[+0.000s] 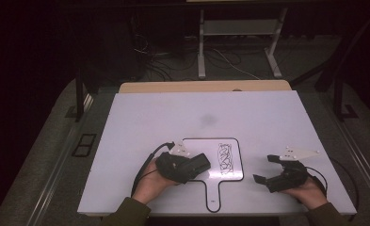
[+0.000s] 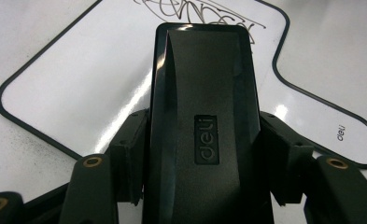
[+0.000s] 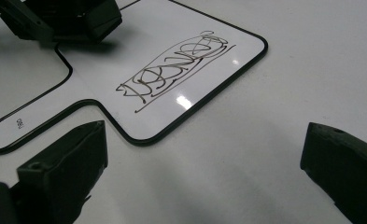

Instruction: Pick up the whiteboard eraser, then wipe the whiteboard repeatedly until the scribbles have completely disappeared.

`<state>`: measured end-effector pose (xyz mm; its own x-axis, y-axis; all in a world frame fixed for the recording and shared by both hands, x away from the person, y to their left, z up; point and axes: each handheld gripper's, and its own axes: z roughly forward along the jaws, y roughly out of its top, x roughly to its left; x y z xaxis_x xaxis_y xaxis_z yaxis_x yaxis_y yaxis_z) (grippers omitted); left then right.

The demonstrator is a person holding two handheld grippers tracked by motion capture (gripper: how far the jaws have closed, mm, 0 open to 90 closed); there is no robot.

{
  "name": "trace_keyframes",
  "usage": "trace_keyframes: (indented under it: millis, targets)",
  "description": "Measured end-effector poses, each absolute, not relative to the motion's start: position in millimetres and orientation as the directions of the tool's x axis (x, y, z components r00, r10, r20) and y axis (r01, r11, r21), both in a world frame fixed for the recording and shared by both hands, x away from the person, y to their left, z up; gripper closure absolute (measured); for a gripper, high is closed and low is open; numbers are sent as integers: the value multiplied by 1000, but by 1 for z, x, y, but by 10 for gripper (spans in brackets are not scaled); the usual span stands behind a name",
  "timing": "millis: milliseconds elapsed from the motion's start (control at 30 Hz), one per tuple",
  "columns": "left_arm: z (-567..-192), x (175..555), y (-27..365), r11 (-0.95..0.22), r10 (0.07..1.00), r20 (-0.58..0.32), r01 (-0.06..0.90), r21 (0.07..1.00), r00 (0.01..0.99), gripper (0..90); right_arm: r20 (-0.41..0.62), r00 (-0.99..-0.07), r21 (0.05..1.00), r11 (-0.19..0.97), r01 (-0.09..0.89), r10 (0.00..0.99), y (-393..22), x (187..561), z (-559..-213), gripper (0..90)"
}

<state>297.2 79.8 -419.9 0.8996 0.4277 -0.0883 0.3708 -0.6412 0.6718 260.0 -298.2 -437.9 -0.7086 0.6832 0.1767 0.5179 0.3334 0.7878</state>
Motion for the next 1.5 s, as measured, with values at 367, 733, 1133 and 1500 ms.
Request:
trace_keyframes:
  millis: [367,733,1133,1500]
  targets:
    - [-410,303,80,-614,423,-106,371,696,900,393,175,-711,788,336,516,681,-299,260,-438,0]
    - [-408,314,74,-619,405,-115,365,696,907,392,178,-706,788,330,519,686,-300,260,-438,0]
    - [-401,328,60,-608,388,-106,341,717,915,393,180,-704,790,326,519,687,-301,260,-438,0]
    - [-399,345,44,-617,378,-115,343,708,919,393,184,-703,790,322,522,687,-301,260,-438,0]
